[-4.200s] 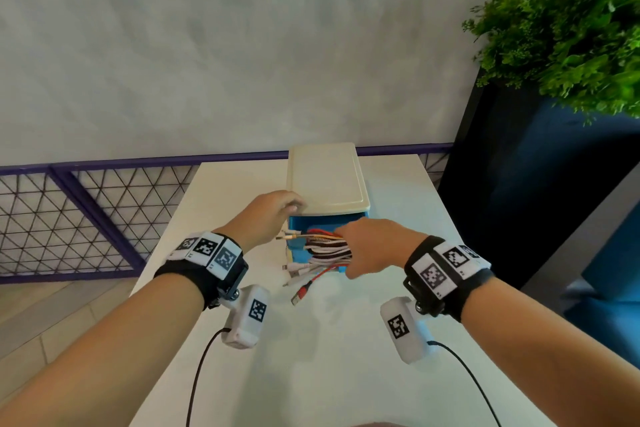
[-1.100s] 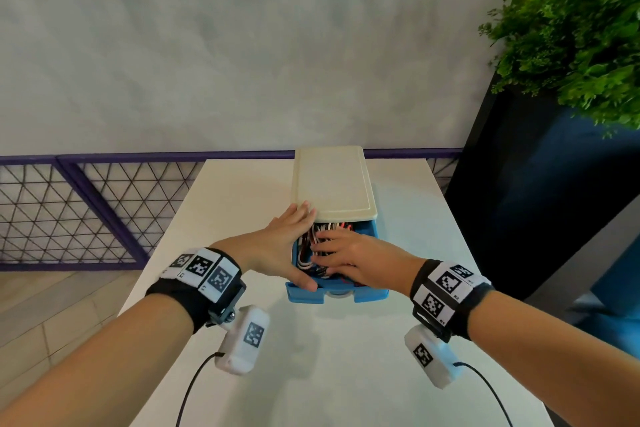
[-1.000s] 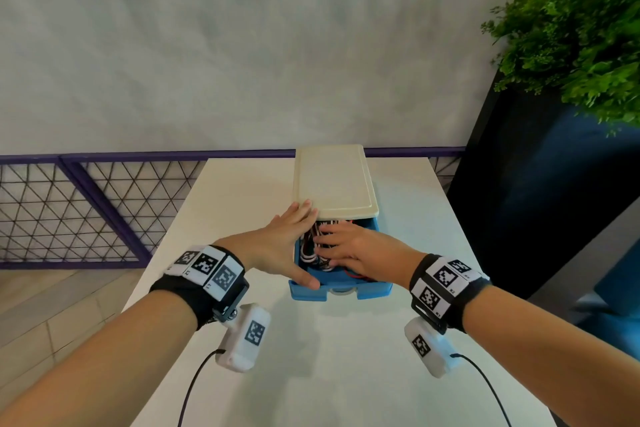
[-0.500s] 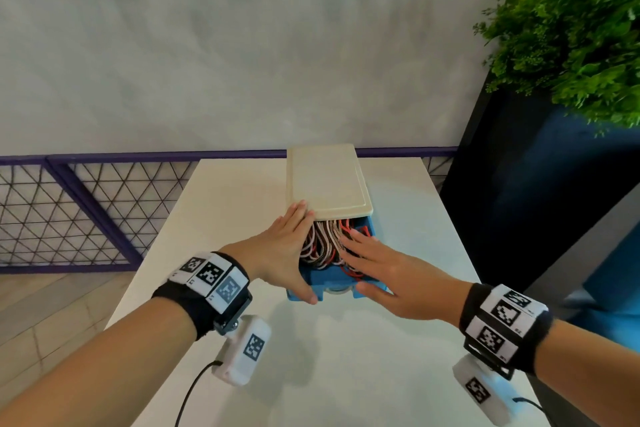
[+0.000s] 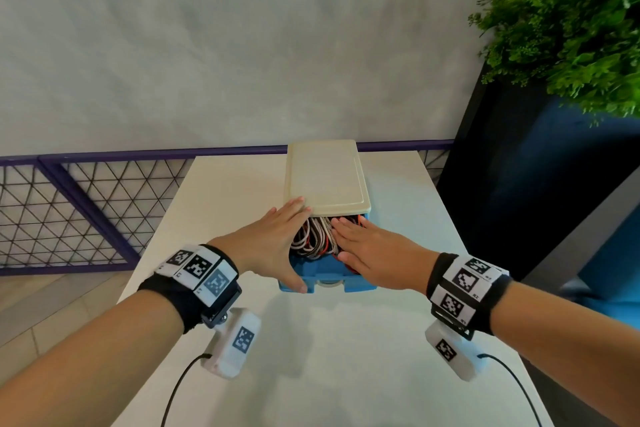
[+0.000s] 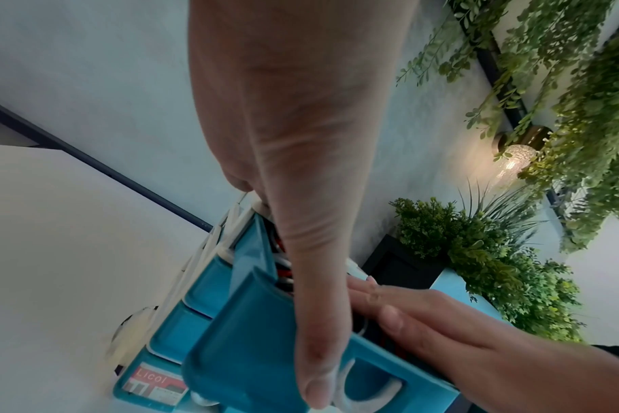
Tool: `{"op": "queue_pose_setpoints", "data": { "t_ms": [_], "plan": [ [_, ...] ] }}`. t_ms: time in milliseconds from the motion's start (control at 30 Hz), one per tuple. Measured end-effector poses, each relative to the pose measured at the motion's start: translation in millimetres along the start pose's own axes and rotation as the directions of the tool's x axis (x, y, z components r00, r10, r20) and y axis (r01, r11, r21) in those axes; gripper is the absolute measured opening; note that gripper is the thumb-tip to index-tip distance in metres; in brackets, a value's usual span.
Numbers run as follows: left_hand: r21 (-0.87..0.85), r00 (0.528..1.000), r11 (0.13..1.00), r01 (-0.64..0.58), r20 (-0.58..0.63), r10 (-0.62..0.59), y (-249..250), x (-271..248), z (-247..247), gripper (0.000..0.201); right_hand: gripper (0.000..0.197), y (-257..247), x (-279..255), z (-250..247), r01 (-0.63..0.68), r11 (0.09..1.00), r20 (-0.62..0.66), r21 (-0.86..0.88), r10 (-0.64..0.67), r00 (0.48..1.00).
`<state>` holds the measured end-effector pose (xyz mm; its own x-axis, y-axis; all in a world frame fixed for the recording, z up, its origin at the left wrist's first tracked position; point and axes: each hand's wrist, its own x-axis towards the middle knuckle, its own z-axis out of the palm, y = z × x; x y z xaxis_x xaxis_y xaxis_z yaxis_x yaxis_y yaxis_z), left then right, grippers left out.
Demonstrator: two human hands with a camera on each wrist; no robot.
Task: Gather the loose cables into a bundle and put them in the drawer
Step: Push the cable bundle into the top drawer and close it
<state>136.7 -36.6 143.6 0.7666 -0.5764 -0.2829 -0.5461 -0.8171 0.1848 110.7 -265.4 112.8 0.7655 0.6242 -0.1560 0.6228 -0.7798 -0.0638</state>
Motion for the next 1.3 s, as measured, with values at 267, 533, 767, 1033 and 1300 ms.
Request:
{"op": "queue_pose_setpoints", "data": {
  "t_ms": [267,533,767,1033,1300],
  "plan": [
    [-0.042,0.996,0.998,0.05,-0.075,-0.053,2.6,1.4,-6.7,0.118,0.045,14.7,16.3,-11.3,-0.11,0.961,-0.283,0.254,0.182,0.942],
    [-0.039,0.99,0.996,0.077,-0.112,-0.081,-0.5,7.8,-9.3,0.1,0.035,26.8,31.6,-2.8,-0.138,0.893,-0.338,0.428,0.299,0.892],
    [-0.029,0.976,0.996,0.083,-0.198,-0.087,-2.8,16.3,-4.5,0.076,0.031,36.7,26.3,-2.7,-0.103,0.891,-0.346,0.442,0.275,0.897],
    [0.005,0.945,0.992,0.128,-0.305,-0.12,2.0,27.0,-2.4,0.053,0.032,38.6,24.7,-3.4,-0.086,0.883,-0.366,0.461,0.277,0.888],
    [0.073,0.909,0.982,0.175,-0.394,-0.133,8.7,37.7,1.6,0.042,0.04,35.8,25.5,2.1,-0.099,0.851,-0.364,0.515,0.322,0.874]
  ]
}}
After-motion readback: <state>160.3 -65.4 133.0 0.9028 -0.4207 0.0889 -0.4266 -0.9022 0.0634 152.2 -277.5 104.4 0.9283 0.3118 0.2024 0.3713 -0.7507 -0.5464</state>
